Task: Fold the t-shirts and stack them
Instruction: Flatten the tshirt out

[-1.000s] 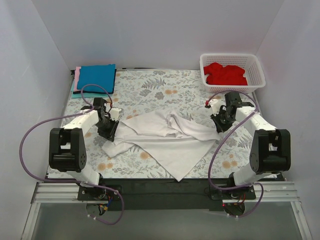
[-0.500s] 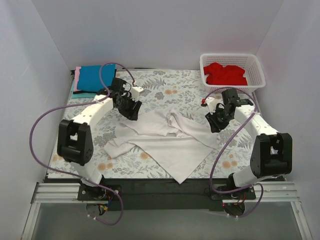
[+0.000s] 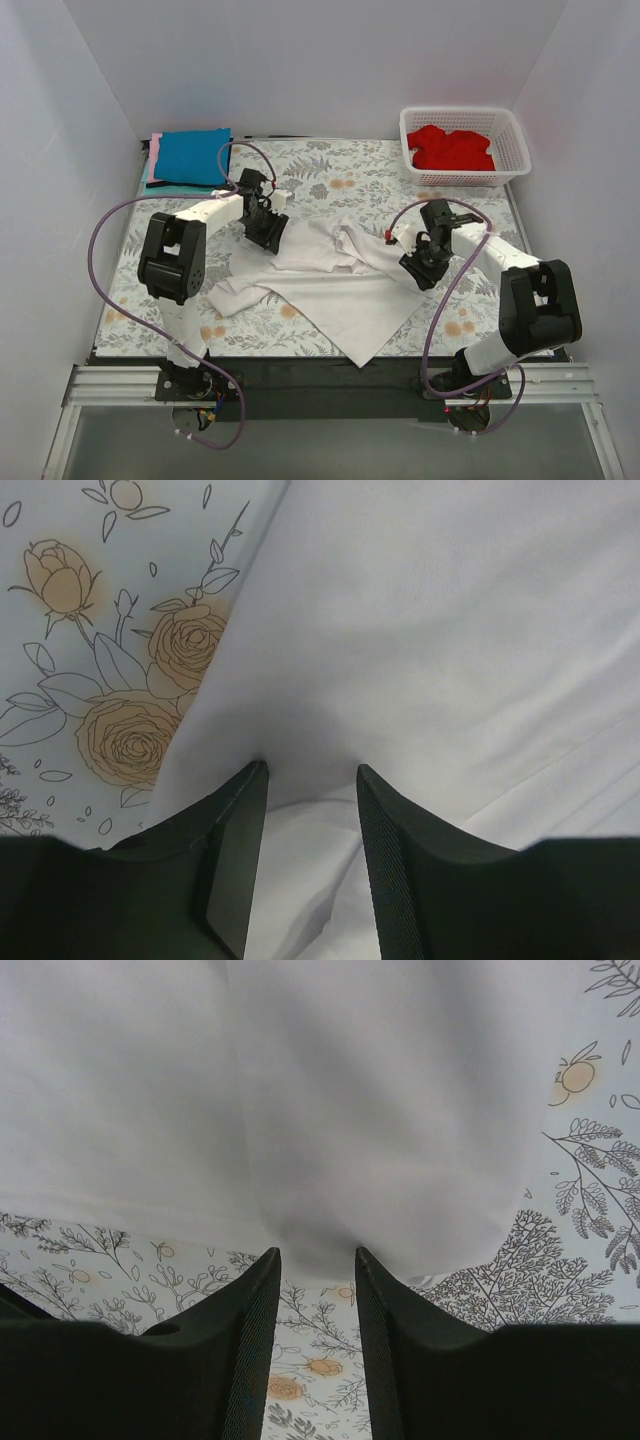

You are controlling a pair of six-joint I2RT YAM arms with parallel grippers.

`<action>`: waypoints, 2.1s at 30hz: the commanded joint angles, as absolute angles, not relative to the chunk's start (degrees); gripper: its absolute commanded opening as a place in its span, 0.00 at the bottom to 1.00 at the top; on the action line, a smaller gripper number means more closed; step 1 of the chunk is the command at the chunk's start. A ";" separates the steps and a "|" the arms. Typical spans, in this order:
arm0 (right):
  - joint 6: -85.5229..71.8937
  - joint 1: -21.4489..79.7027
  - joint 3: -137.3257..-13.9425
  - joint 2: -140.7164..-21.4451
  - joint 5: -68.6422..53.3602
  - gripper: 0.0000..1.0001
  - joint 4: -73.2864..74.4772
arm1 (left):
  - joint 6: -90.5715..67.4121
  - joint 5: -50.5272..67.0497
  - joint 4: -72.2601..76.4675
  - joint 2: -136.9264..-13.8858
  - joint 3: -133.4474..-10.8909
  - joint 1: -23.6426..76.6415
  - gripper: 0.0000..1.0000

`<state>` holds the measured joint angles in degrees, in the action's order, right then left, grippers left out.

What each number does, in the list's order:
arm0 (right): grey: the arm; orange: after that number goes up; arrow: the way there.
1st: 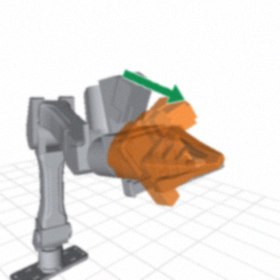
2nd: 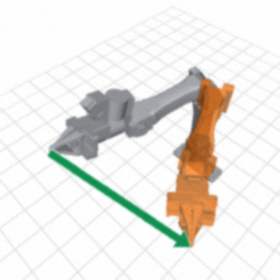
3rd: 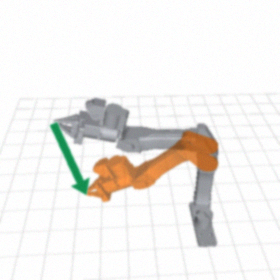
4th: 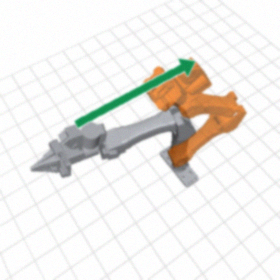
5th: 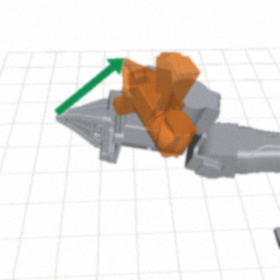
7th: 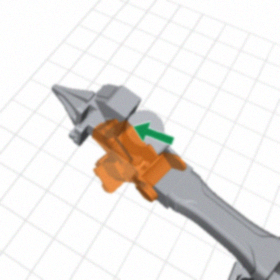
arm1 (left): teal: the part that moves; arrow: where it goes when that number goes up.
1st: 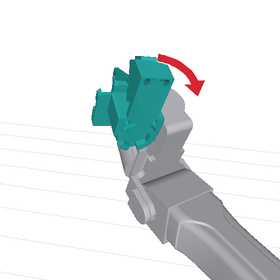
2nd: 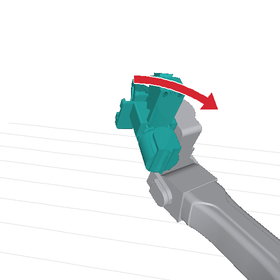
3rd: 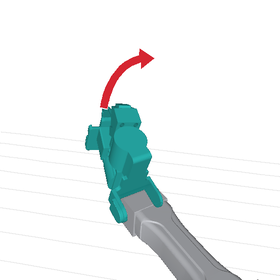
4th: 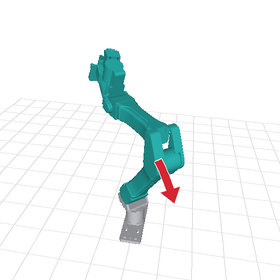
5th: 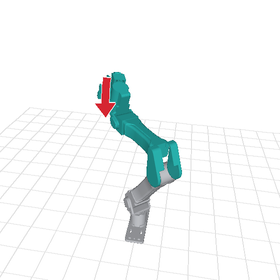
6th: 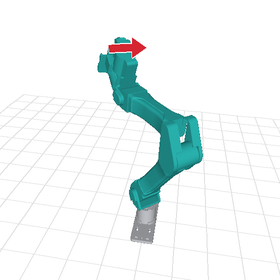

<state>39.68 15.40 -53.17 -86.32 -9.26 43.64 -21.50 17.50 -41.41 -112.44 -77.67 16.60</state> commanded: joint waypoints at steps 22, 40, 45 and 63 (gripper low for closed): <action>44.47 18.19 -48.08 -88.59 -6.42 0.39 39.30 | -21.62 14.24 -43.68 -111.89 -74.80 15.12 0.39; 44.21 18.11 -54.39 -85.17 -6.92 0.01 43.59 | -18.54 15.88 -41.92 -111.01 -76.88 11.52 0.34; 41.40 18.19 -57.56 -83.85 -11.51 0.01 45.26 | -19.60 27.15 -41.31 -104.78 -80.51 10.10 0.35; 32.35 5.71 -67.24 -93.95 -22.14 0.01 46.84 | -0.18 32.27 -22.86 -90.86 -65.56 38.13 0.33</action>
<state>35.05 7.07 -65.21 -92.71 -16.93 44.91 -7.11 32.38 -27.77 -90.50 -65.52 34.44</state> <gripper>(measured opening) 0.021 0.362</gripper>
